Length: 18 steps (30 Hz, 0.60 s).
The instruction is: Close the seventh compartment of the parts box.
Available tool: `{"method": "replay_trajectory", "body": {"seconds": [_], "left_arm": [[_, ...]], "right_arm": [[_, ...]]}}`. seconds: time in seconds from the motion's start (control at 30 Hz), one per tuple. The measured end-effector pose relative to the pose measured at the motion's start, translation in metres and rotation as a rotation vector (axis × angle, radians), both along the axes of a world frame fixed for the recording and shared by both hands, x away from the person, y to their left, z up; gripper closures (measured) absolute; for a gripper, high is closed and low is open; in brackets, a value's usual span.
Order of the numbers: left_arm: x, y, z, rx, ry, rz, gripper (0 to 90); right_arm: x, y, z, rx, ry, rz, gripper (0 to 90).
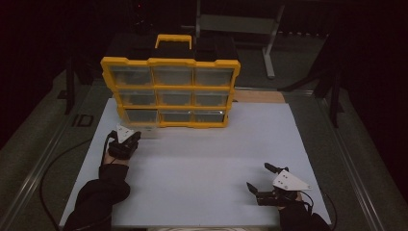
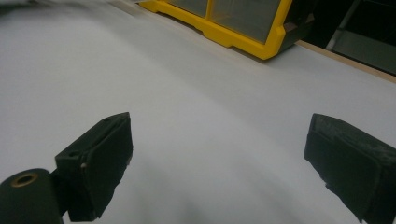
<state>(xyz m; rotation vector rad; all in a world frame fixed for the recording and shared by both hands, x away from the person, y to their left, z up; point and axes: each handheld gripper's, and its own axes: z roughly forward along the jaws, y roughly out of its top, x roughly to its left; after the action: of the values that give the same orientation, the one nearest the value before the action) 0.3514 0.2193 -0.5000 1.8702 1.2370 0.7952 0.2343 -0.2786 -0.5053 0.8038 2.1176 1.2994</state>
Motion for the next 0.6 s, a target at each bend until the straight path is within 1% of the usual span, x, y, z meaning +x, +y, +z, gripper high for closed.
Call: {"method": "replay_trajectory", "body": {"seconds": [0.17,0.23,0.6], "left_arm": [[0.0018,0.0008,0.0,0.005,-0.002,0.002,89.8],[0.0026,0.0013,0.0,-0.002,0.0,0.003,89.8],[0.0059,0.0022,0.0008,-0.001,-0.001,0.003,89.8]], "right_arm": [[0.0,-0.0001,0.0001,0.002,0.0,0.0,8.3],[0.0,-0.0001,0.0,0.0,0.0,0.0,8.2],[0.0001,-0.0002,0.0,0.001,0.001,-0.001,8.2]]}}
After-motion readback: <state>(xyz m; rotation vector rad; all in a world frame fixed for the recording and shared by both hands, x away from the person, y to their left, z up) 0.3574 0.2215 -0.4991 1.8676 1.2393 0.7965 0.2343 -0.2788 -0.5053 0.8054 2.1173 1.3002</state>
